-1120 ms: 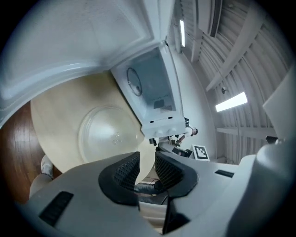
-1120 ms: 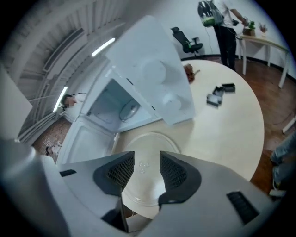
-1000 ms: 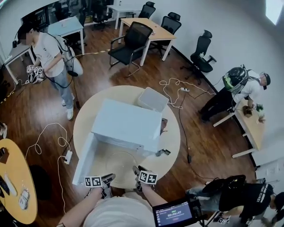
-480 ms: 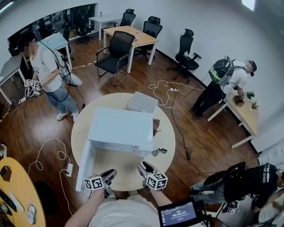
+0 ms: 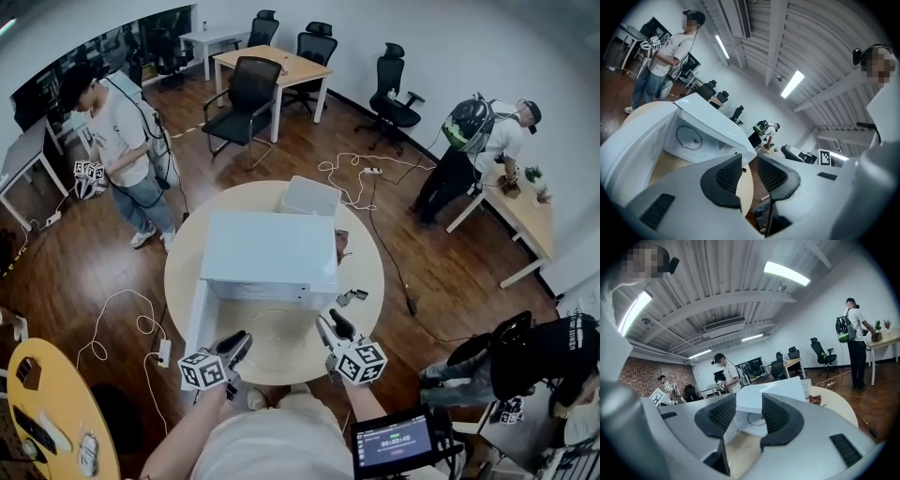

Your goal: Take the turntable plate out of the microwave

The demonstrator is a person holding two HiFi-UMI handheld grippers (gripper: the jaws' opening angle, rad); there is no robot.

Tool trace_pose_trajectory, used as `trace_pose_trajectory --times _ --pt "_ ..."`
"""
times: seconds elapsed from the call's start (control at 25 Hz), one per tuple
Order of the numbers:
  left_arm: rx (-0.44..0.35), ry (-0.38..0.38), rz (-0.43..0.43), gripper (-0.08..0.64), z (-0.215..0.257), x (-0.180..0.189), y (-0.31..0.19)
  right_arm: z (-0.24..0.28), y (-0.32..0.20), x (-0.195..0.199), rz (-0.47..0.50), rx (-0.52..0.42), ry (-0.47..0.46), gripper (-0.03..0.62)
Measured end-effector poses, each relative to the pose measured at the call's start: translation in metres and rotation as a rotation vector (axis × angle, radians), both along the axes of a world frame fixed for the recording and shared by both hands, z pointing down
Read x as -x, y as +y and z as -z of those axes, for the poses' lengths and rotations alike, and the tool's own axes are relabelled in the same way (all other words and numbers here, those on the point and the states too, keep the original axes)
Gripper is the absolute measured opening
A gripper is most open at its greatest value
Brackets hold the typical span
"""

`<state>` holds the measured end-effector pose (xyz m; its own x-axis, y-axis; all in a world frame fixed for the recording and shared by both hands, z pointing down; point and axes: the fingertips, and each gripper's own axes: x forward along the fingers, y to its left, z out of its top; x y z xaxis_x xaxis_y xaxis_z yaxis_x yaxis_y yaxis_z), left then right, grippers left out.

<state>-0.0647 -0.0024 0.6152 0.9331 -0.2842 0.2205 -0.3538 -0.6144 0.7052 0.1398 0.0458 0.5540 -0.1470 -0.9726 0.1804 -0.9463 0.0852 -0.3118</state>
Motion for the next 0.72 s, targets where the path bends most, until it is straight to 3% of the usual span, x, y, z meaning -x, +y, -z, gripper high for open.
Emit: trace_pose_trajectory --times 0.2,0.36,0.72 --pt "-0.073 -0.009 0.013 0.091 0.013 0.022 -0.006 0.025 0.011 0.011 -0.049 -0.065 0.052 0.170" --pt "-0.076 -0.005 0.035 0.091 0.002 0.038 -0.005 0.036 0.025 0.015 -0.112 -0.125 0.099 0.170" --pt "-0.091 0.010 0.059 0.091 -0.002 0.047 -0.005 0.024 0.055 0.014 -0.150 -0.097 0.081 0.170"
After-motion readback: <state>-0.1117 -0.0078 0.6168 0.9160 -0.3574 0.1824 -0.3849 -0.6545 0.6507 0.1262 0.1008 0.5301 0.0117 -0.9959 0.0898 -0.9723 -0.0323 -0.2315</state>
